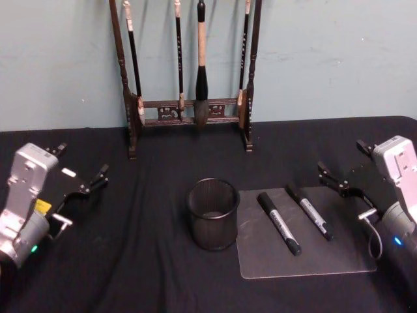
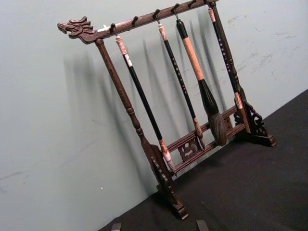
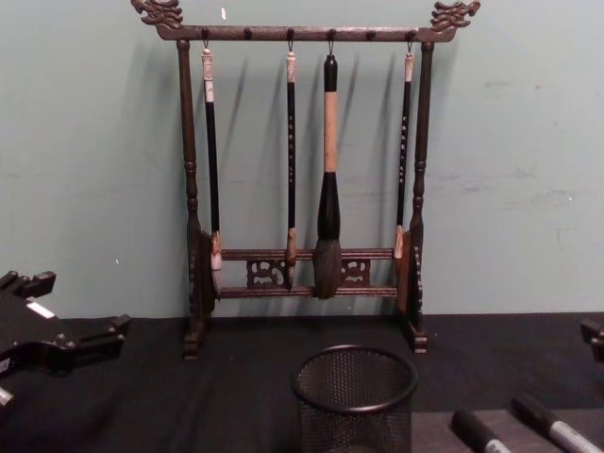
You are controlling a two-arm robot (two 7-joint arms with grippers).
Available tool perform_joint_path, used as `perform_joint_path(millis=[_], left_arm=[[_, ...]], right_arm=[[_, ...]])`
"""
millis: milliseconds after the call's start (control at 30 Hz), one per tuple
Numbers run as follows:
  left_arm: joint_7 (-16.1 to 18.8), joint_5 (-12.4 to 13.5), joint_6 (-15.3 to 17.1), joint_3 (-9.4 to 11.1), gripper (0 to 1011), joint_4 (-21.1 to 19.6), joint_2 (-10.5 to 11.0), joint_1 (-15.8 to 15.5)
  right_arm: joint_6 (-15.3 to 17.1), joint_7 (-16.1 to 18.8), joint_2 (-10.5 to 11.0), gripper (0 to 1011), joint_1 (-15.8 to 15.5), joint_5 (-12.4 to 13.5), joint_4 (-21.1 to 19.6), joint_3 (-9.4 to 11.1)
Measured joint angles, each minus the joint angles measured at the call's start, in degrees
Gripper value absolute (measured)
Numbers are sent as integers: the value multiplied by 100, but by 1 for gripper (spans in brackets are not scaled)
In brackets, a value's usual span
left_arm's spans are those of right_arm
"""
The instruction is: Pick up the water-based marker from the table and place it into the pen holder.
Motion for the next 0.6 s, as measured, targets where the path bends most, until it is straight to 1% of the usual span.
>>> perform_joint_path(millis=[600], left_arm=[[0,0,0,0,1009,0,0,0]], right_arm=[[0,0,0,1002,0,0,0,0]])
